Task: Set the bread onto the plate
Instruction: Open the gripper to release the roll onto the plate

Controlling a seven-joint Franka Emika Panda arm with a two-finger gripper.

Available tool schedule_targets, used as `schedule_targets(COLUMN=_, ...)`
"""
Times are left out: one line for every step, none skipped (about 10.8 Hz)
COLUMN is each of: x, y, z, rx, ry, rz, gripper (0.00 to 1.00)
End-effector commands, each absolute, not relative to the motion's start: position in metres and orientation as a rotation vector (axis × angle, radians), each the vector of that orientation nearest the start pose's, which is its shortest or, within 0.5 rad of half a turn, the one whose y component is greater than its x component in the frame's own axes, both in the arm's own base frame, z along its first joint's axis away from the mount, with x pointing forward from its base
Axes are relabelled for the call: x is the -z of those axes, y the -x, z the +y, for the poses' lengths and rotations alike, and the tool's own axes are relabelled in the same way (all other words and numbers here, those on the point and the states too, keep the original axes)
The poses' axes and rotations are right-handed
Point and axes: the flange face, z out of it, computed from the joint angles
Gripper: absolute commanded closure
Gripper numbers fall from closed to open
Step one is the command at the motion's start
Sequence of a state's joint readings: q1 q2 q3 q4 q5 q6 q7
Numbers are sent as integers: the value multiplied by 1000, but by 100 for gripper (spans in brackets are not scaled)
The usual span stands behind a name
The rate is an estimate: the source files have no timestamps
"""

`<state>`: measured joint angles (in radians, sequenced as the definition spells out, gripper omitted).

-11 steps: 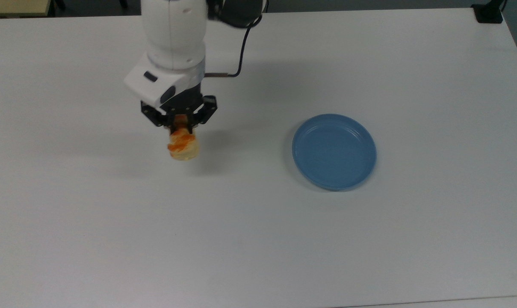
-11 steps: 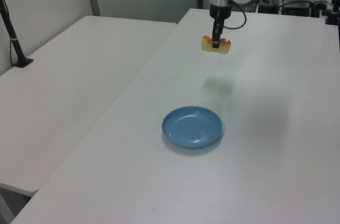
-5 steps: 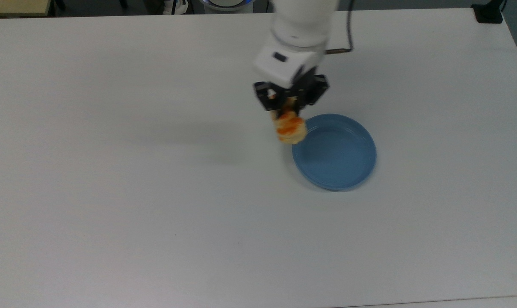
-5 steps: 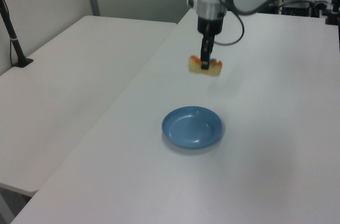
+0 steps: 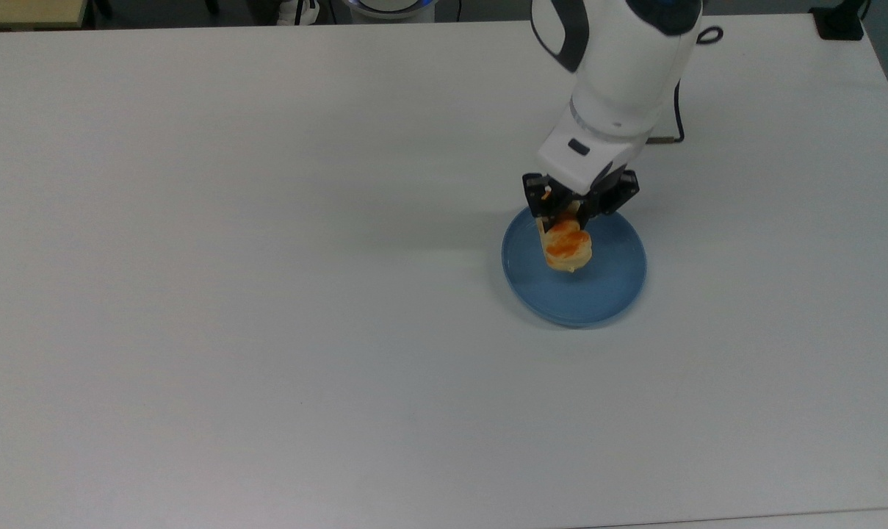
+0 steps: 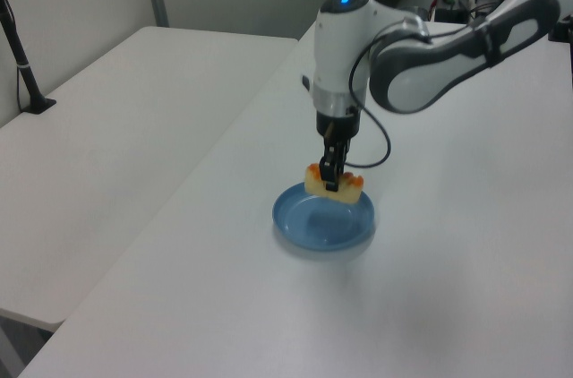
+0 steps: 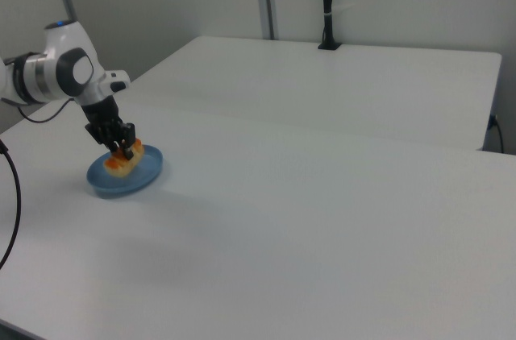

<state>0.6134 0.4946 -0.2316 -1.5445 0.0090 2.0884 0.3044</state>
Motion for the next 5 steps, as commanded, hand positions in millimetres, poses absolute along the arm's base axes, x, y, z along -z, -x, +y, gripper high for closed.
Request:
schedule_targets(x=-343, y=-642, z=294, rx=153, ry=3225, rz=-159, gripper=0)
schedule_targets(x=-339, y=-641, z=297, rx=146, ry=3228, rz=-171, gripper=0)
schedule_targets(x=-341, y=-639, z=299, rx=145, ry=3226, rz=-178, gripper=0)
schedule_targets(x=-355, y=-639, z=297, rx=152, ry=3214, rz=-169, gripper=0)
schedule_targets(x=-395, y=-632, z=290, rx=174, ry=3179, rz=-156, gripper=0)
